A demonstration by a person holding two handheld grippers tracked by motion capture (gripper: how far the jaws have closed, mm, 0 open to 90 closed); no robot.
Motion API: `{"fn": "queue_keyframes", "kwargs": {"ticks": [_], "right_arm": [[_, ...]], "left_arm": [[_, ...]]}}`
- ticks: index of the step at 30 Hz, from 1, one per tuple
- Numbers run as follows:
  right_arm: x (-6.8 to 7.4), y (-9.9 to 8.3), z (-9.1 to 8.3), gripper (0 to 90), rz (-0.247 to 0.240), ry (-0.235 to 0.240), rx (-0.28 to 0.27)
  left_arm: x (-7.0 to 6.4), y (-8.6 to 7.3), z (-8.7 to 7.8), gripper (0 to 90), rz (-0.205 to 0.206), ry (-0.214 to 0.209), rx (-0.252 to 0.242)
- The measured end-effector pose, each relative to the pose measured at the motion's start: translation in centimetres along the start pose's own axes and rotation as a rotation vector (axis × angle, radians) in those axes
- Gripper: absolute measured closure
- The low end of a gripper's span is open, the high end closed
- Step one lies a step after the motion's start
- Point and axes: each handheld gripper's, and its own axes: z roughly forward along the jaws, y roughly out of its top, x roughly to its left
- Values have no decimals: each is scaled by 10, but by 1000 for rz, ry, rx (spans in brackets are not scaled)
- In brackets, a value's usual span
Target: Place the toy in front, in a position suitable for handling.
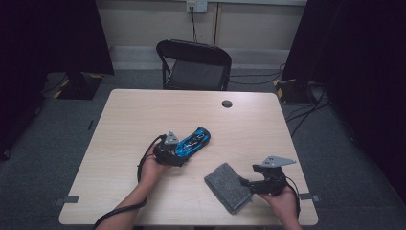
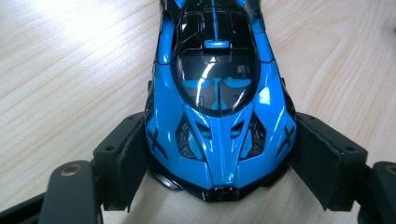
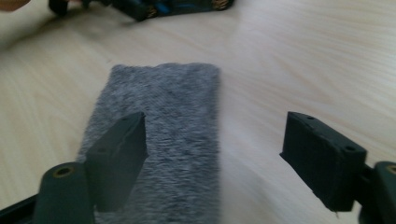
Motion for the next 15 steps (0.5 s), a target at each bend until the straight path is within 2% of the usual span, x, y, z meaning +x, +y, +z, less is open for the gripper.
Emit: {"fn": "queue_keyframes", "kwargs": {"ticks": [2,3,5,8,11,15], "right_arm": [[10,0,6,266,-37,33,21],[19,-1,11,265,-74,41,49],[24,-3,14,275,-98,58,65],[26,-4,16,278,-108,64,80],[26,-5,12,303,-92,59,74],[26,-8,12,343,-96,49,82]], "left_arm": [[0,0,0,237,-1,1,0],[0,0,0,237,-1,1,0],[0,0,0,237,-1,1,0],[0,0,0,237,-2,0,0],[0,0,0,237,-2,0,0],[0,0,0,237,-2,1,0]]}}
